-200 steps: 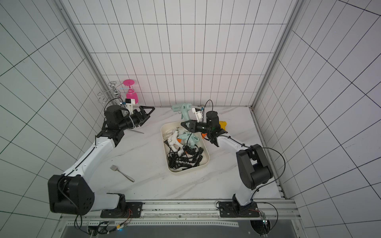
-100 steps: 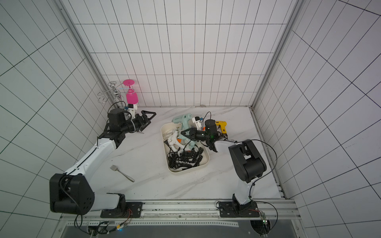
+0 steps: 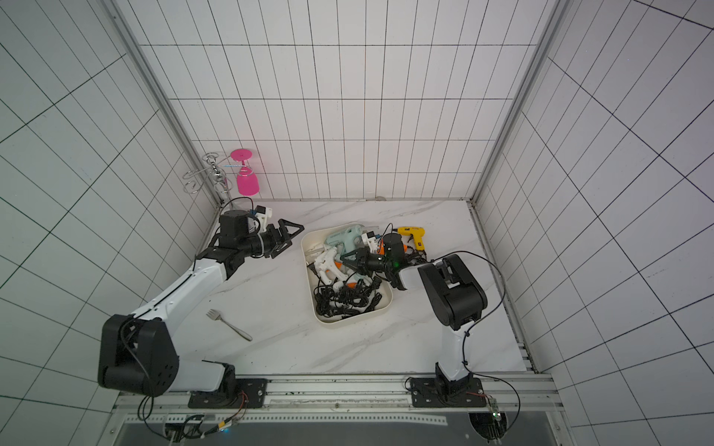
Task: Put the hot melt glue gun into the storage box
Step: Place the hot melt adhesive gun in the storage box.
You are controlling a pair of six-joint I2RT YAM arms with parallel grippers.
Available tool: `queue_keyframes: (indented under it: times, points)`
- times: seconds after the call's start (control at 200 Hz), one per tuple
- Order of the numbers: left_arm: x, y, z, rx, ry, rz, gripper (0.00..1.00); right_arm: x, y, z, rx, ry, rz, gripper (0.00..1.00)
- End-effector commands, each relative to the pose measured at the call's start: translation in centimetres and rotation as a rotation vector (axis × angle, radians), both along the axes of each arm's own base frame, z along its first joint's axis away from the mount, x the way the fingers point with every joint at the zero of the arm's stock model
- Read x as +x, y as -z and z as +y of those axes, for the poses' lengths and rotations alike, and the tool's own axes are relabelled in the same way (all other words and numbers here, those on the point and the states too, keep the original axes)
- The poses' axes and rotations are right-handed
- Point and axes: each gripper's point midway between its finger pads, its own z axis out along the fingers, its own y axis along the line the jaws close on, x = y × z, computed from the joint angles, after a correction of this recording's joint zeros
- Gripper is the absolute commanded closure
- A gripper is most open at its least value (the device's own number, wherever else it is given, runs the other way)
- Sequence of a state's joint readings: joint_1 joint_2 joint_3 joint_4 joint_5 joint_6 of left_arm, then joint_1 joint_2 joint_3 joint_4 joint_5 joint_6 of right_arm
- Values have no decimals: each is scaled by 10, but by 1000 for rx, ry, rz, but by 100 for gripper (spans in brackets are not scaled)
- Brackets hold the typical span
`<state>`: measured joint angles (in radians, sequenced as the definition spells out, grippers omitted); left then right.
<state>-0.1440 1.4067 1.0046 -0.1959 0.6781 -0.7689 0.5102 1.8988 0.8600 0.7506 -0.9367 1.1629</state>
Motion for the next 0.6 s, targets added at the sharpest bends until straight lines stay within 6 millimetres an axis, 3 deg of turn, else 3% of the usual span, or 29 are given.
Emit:
queue_keyframes:
  times: [0.0,0.125,0.235,0.31,0.335,0.595]
  points:
    - [-3,9,-1,18,15,10,1,-25,15,-11,-95,-22,121,57]
    - [-2,7,-4,26,21,-6,1,-41,10,-18,-205,-69,127,38]
    - [-1,5,-7,28,30,-13,1,-51,7,-25,-267,-104,134,27]
    - [0,5,-9,32,32,-18,1,-56,2,-30,-310,-131,114,13]
    - [0,4,-10,32,34,-20,1,-57,1,-32,-334,-137,108,1]
    - [0,4,-10,45,42,-32,1,-79,-10,-79,-669,-266,31,1]
